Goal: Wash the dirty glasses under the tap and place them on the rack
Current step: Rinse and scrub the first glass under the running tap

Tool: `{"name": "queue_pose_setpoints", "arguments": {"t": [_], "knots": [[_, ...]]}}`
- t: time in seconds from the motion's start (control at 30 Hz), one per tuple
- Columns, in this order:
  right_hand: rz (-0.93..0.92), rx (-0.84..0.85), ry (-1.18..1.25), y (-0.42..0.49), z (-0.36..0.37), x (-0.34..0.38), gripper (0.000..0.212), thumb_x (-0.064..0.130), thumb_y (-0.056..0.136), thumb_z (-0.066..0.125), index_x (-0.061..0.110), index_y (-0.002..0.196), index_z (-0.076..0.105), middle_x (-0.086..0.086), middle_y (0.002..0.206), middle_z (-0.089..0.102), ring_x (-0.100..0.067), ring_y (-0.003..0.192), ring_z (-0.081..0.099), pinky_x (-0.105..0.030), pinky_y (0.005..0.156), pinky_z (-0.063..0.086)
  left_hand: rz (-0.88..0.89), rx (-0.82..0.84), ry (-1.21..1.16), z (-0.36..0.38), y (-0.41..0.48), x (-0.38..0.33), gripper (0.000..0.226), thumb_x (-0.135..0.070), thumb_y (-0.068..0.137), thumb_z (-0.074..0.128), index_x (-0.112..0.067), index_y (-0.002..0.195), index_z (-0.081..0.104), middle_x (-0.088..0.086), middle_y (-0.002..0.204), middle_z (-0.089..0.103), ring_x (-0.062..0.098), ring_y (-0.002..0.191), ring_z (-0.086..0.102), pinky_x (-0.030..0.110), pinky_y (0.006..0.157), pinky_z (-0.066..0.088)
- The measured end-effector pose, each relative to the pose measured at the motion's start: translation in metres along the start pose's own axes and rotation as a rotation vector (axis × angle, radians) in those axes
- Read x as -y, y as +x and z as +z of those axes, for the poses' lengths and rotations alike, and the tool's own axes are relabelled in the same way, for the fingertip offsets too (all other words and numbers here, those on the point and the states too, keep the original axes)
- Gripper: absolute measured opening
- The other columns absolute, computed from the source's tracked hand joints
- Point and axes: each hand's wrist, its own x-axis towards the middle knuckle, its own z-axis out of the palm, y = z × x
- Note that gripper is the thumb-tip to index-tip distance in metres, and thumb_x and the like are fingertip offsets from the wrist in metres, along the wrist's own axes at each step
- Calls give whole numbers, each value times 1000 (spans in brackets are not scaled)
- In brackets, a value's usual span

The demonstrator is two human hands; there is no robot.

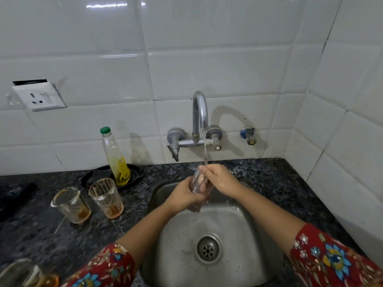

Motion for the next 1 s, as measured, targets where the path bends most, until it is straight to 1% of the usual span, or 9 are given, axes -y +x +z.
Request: {"name": "queue_pose_setpoints", "arguments": {"t": [0.07, 0.17, 0.3, 0.47, 0.63, 0.73, 0.83, 0.9, 1.0], "knots": [[42, 0, -68, 4, 0, 4, 41, 34, 100, 40, 8, 78, 63, -3, 63, 70, -13, 60, 67, -30, 67, 54, 67, -244, 330, 4, 2, 3, 56, -36, 63, 83, -24, 110, 53, -6, 94, 68, 13, 78, 68, 26, 64, 53], [-28, -55, -2, 2, 0, 0, 36, 28, 101, 42, 12, 80, 66, 4, 67, 66, -9, 62, 63, -23, 64, 49, 94, 23, -47, -11, 6, 2, 62, -28, 59, 86, -16, 112, 55, 4, 99, 70, 21, 86, 69, 38, 78, 58], [-66, -129, 291, -4, 4, -10, 37, 19, 101, 41, 10, 76, 67, 2, 59, 68, -11, 58, 65, -23, 66, 53, -8, 139, -327, -21, 8, -2, 58, -27, 66, 83, -7, 115, 59, 10, 103, 66, 23, 86, 65, 38, 77, 54], [152, -68, 104, 8, 0, 3, 44, 29, 102, 39, 7, 73, 64, -12, 62, 69, -27, 58, 66, -42, 67, 57, 199, -267, 442, 4, -1, -15, 69, -36, 70, 81, -25, 130, 49, -16, 108, 59, 8, 94, 61, 28, 84, 51], [-50, -54, -101, -4, 3, 9, 39, 31, 100, 43, 5, 79, 63, -2, 67, 67, -14, 61, 64, -36, 67, 54, 188, 98, -41, -10, 9, -17, 49, -1, 67, 78, -8, 111, 56, 2, 91, 70, 16, 80, 68, 31, 76, 55], [97, -205, -159, 7, 8, 9, 46, 36, 99, 42, 16, 60, 56, 1, 53, 59, -16, 51, 57, -32, 60, 48, 189, 18, 75, 3, 7, -22, 72, -11, 70, 77, -16, 132, 40, -3, 102, 67, 12, 88, 68, 21, 73, 52], [338, -389, -115, 17, 21, 8, 48, 38, 99, 38, 19, 58, 54, -2, 61, 59, -19, 60, 55, -31, 61, 42, 154, -18, 89, 14, 10, -12, 84, -17, 75, 77, -29, 138, 24, -11, 110, 58, 10, 98, 64, 24, 82, 54], [454, -380, 209, 17, 26, 2, 42, 32, 101, 36, 14, 75, 63, -3, 70, 61, -18, 67, 57, -32, 67, 46, 4, -45, -82, 17, 15, 1, 74, -22, 77, 76, -21, 135, 31, -1, 112, 60, 18, 100, 65, 33, 82, 55], [556, -91, 375, 2, 30, -2, 32, 22, 102, 34, 7, 116, 59, -4, 97, 64, -16, 89, 61, -29, 78, 49, -307, -69, -494, 18, 13, 18, 71, -43, 72, 75, -10, 129, 49, 15, 111, 66, 29, 98, 67, 40, 75, 55]]}}
